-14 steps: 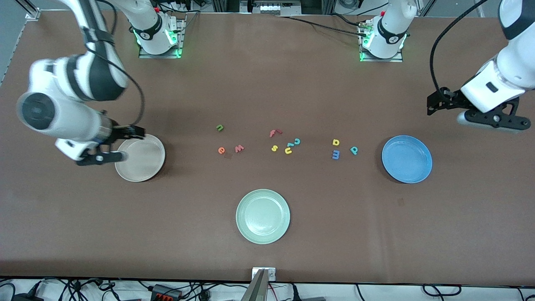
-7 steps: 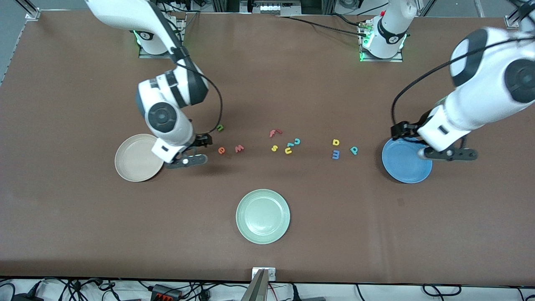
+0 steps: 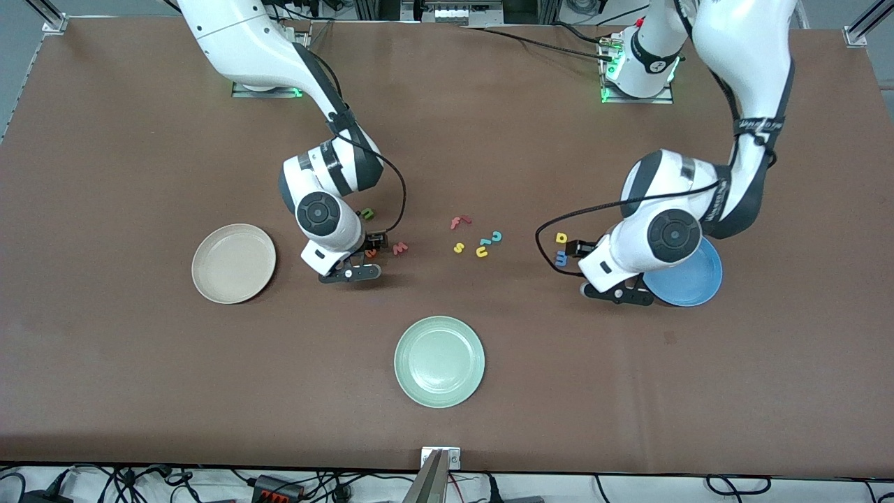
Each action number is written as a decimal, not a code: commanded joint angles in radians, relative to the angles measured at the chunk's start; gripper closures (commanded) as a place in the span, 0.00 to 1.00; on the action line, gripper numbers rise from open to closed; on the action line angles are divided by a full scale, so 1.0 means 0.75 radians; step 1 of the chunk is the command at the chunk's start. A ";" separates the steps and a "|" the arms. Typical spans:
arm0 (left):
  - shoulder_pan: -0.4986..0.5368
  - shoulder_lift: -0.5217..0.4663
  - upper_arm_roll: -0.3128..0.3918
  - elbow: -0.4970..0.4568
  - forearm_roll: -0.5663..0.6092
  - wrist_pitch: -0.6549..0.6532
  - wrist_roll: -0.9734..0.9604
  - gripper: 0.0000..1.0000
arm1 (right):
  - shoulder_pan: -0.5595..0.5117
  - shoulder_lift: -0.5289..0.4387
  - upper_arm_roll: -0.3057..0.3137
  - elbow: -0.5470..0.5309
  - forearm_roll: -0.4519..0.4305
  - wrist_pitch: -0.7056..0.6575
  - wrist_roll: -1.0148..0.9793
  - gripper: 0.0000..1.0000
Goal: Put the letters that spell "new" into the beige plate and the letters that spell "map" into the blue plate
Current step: 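Grasp the e with the right gripper while the left gripper grasps the m, then place the e and m on their plates with the right and left grippers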
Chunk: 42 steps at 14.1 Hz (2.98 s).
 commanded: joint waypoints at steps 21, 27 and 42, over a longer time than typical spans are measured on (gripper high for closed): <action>-0.129 0.043 0.012 -0.453 -0.003 0.731 0.011 0.78 | -0.030 -0.091 -0.164 0.016 0.014 -0.122 0.030 0.80; -0.080 -0.082 0.049 -0.345 0.011 0.364 0.058 0.91 | -0.174 -0.141 -0.406 -0.011 0.008 -0.362 -0.342 0.80; 0.301 0.006 -0.006 -0.191 0.226 0.123 0.330 0.00 | -0.089 -0.202 -0.389 0.032 0.214 -0.423 -0.369 0.00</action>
